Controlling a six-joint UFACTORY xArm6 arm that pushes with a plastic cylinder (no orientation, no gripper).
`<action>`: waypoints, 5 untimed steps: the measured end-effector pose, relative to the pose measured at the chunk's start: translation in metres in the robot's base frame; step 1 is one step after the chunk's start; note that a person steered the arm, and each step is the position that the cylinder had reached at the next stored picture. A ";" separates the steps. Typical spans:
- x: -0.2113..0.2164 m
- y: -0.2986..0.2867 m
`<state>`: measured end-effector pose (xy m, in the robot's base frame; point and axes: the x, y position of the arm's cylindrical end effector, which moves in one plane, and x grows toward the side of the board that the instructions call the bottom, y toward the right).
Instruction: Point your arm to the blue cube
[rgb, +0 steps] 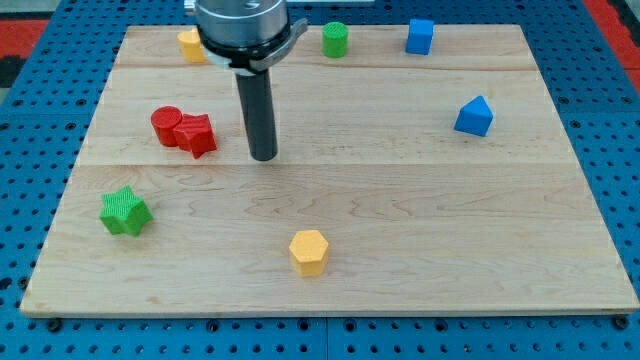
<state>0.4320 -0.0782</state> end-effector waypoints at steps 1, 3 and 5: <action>-0.002 -0.023; -0.025 -0.006; -0.081 0.142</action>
<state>0.3508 0.0643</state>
